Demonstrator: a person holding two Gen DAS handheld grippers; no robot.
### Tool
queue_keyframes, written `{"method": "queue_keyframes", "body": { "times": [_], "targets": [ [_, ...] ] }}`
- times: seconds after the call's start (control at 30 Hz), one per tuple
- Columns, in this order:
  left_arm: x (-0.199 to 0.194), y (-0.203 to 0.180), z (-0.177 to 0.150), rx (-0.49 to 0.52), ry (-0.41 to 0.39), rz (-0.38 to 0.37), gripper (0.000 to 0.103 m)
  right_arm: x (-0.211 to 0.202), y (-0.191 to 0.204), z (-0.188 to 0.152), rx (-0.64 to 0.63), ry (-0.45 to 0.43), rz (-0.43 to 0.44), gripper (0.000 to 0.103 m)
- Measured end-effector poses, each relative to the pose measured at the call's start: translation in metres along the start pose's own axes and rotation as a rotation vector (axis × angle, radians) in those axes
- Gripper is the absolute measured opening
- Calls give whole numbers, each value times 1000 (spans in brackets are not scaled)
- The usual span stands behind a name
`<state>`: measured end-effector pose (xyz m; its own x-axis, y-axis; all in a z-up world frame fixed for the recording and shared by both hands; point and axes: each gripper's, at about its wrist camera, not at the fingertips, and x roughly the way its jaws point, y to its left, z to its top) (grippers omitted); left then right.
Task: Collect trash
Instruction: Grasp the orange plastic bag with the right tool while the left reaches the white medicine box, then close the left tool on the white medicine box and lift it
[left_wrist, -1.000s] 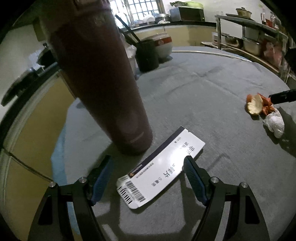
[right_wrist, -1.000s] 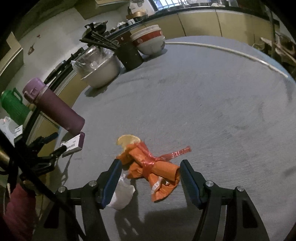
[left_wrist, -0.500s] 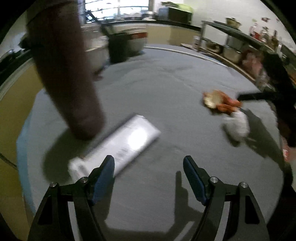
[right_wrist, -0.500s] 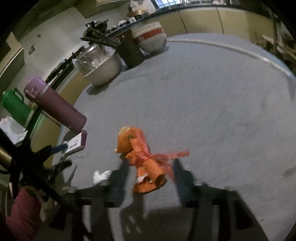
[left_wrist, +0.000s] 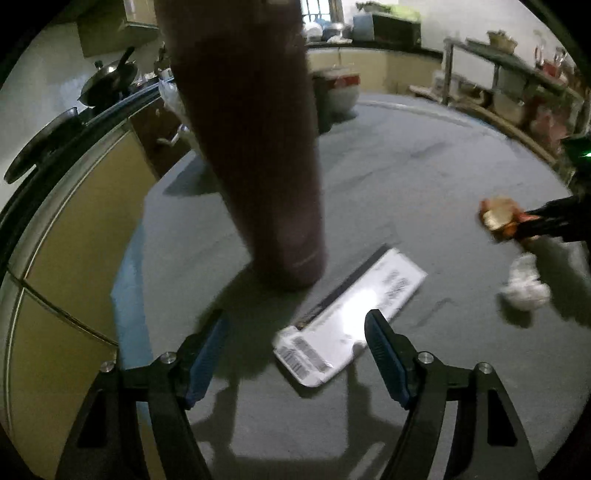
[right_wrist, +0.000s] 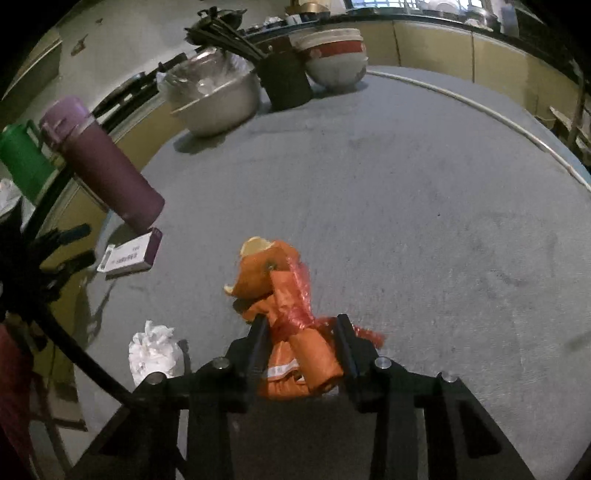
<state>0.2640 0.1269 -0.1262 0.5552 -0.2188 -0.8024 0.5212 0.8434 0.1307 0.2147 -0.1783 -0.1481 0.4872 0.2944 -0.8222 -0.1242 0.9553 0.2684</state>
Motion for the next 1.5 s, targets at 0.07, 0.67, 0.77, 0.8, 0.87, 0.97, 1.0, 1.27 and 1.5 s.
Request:
{"method": "queue_keyframes", "body": {
  "times": [0.07,0.67,0.77,0.8,0.87,0.97,1.0,1.27,1.5],
  "targets": [
    [6,-6,6,32,-16,-15,76,-1,-2,-1,12,1,-1,36],
    [46,-30,5,68,68,-242,79,1,-6,-1,90,9,16,35],
    [38,-39,3,65,68,-287,79,-2,-9,-5,109,-8,30,34],
    [34,-45,2,75,71,-288,77,-4,-11,-7,114,-15,41,34],
    [28,-60,2,94,79,-288,72,-7,-14,-13,121,-36,63,29],
    [16,-80,0,105,93,-273,59,-15,-15,-26,127,-58,85,27],
    [13,-84,2,100,101,-271,55,-20,-15,-31,125,-66,85,27],
    [-7,-112,-5,19,93,-186,48,-68,-24,-71,154,-132,121,27],
    [-62,-118,-22,-83,-12,-103,48,-121,-42,-108,212,-216,150,27]
  ]
}}
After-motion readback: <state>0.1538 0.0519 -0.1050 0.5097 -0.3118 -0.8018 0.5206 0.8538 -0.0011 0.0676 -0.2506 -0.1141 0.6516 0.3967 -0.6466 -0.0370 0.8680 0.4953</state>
